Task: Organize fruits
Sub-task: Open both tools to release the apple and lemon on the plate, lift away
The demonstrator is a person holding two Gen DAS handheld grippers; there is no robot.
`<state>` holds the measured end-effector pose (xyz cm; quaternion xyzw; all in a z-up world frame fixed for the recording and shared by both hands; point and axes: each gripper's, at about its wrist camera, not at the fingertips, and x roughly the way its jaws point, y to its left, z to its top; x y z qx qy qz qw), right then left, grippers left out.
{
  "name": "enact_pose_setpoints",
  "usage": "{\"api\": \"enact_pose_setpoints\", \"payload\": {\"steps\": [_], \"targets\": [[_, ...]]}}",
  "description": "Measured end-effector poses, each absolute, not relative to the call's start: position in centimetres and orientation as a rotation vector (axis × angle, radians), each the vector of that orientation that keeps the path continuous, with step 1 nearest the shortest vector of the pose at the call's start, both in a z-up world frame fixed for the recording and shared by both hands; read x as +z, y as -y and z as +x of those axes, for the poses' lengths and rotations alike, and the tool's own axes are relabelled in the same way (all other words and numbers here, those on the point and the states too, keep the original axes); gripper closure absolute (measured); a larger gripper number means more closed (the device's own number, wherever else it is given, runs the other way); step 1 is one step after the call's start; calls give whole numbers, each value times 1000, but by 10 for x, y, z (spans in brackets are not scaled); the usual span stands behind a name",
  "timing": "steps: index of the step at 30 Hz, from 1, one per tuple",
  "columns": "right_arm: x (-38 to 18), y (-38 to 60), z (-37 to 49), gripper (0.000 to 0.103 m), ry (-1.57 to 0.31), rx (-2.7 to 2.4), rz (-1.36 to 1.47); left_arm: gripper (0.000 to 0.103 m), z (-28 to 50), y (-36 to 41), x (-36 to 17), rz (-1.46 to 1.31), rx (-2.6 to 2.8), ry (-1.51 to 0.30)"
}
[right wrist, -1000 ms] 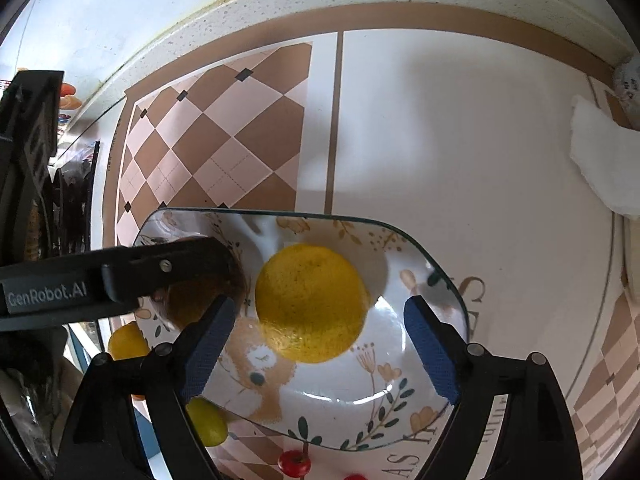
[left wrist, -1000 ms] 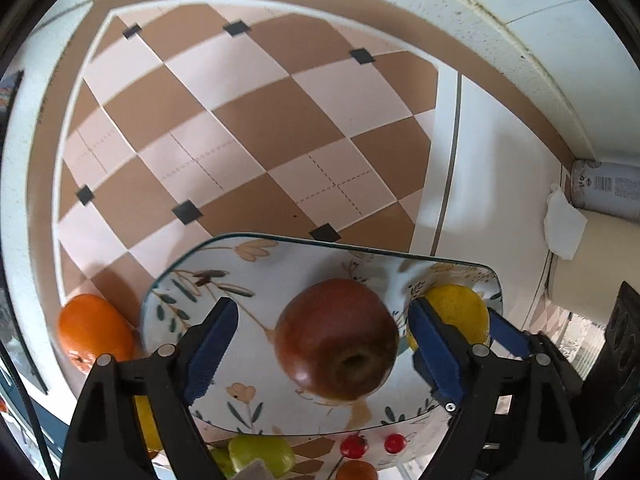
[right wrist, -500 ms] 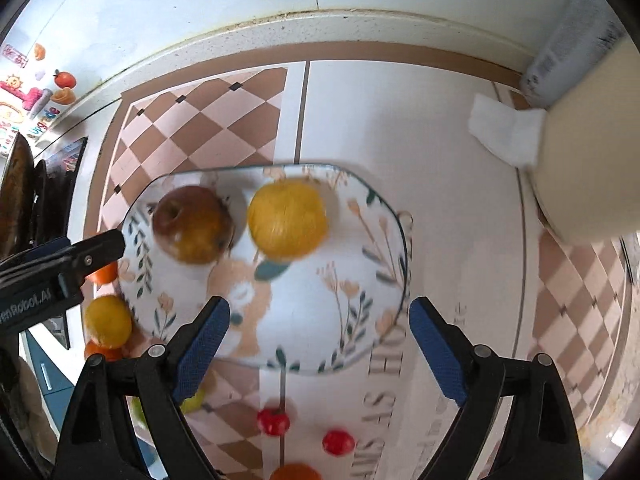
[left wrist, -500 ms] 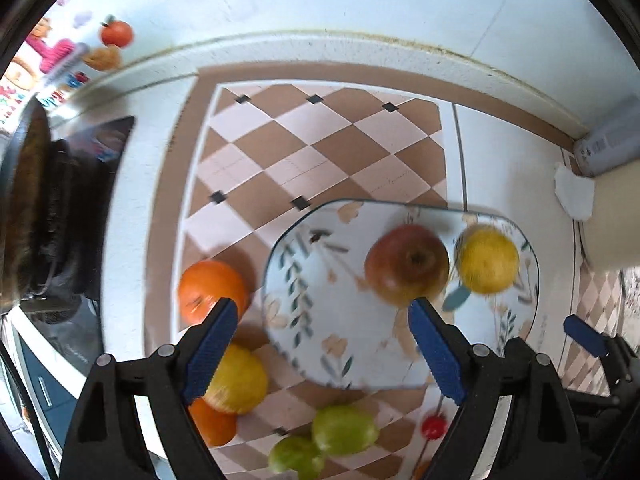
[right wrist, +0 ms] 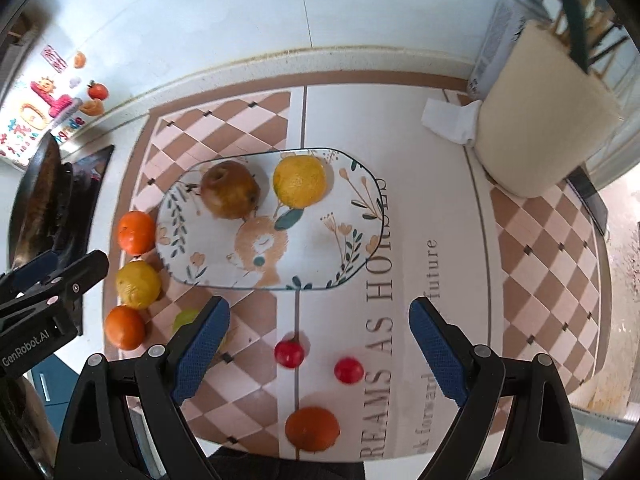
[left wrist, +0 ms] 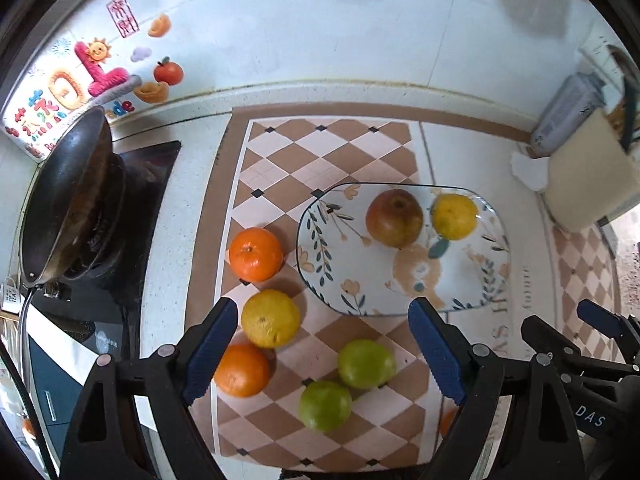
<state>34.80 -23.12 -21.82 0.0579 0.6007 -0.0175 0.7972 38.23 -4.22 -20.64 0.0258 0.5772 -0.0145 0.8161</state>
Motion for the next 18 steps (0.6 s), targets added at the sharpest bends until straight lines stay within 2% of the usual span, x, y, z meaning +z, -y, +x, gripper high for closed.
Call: {"api": "enact_pose_setpoints", "payload": {"steps": [18], "targets": [[-126, 224, 252, 10, -1132, -32, 148, 16, 299, 34, -128, 60, -96, -1076]]}}
